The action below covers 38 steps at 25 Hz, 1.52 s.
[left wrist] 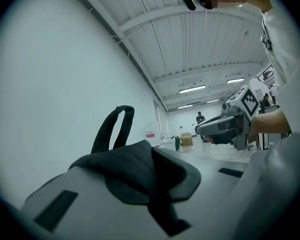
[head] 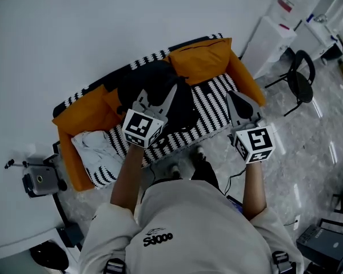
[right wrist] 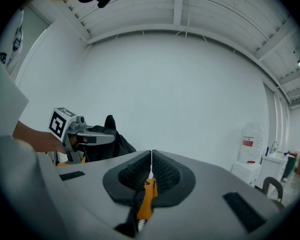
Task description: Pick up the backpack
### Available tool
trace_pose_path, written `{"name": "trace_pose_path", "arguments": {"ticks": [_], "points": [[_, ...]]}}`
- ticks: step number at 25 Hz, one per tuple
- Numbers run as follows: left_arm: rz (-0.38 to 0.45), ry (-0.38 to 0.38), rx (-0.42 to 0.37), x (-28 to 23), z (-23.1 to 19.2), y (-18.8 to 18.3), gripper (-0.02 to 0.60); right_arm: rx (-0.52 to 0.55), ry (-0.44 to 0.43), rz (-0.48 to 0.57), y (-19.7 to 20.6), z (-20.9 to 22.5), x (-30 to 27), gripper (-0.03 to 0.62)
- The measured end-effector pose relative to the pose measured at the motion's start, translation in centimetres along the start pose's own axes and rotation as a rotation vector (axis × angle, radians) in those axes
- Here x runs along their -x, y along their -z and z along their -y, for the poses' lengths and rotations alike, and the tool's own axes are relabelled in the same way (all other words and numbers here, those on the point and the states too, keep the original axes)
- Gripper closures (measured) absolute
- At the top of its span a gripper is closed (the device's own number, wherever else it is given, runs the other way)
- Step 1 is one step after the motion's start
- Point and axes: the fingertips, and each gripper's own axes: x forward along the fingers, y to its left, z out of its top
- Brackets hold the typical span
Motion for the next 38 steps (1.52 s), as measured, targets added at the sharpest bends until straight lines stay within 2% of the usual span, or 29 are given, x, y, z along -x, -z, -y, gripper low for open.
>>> {"name": "trace_pose_path", "arguments": {"ticks": [8, 17, 38], "points": [[0.028, 0.018, 0.005, 4.0, 1.2, -3.2, 0.546, 0.061, -0.028, 0.038, -3.1, -3.0, 1.3, 0.559], [0.061, 0.022, 0.003, 6.2, 1.9, -5.4, 0.546, 0.066, -0.047, 0.035, -4.3, -3.9, 1.1, 0.559], [0.073, 0.042, 0.018, 6.9, 2.6, -4.8, 0.546, 0.065, -0.060, -0.015, -2.5, -4.3, 1.1, 0.560]]}}
